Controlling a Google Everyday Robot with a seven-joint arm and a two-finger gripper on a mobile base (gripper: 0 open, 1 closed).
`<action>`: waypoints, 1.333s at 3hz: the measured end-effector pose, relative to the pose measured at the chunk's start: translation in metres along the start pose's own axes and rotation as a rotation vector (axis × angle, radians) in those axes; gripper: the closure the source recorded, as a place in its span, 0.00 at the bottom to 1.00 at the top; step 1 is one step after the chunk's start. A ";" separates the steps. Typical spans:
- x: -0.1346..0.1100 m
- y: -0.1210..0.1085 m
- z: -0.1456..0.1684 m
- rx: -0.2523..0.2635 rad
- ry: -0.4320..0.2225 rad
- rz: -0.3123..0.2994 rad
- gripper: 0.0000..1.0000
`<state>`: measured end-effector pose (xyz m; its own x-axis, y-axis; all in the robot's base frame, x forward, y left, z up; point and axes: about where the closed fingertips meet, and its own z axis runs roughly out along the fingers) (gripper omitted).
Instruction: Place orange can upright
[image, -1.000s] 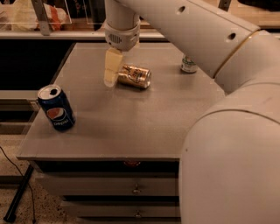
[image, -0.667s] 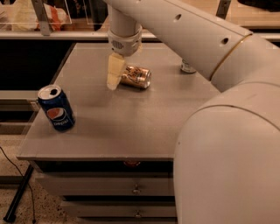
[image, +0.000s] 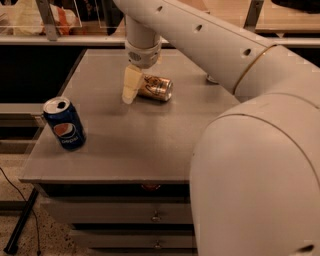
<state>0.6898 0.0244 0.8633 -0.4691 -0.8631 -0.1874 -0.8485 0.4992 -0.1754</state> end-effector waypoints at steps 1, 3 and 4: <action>-0.003 0.001 0.010 -0.010 -0.004 -0.004 0.17; 0.002 0.004 0.018 -0.030 -0.001 -0.019 0.64; 0.002 -0.001 -0.002 -0.009 -0.039 -0.027 0.87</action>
Offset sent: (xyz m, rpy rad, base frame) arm -0.0006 0.0010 -0.0181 0.0158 0.0280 0.0207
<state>0.6892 0.0225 0.8650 -0.4360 -0.8726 -0.2203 -0.8630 0.4748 -0.1726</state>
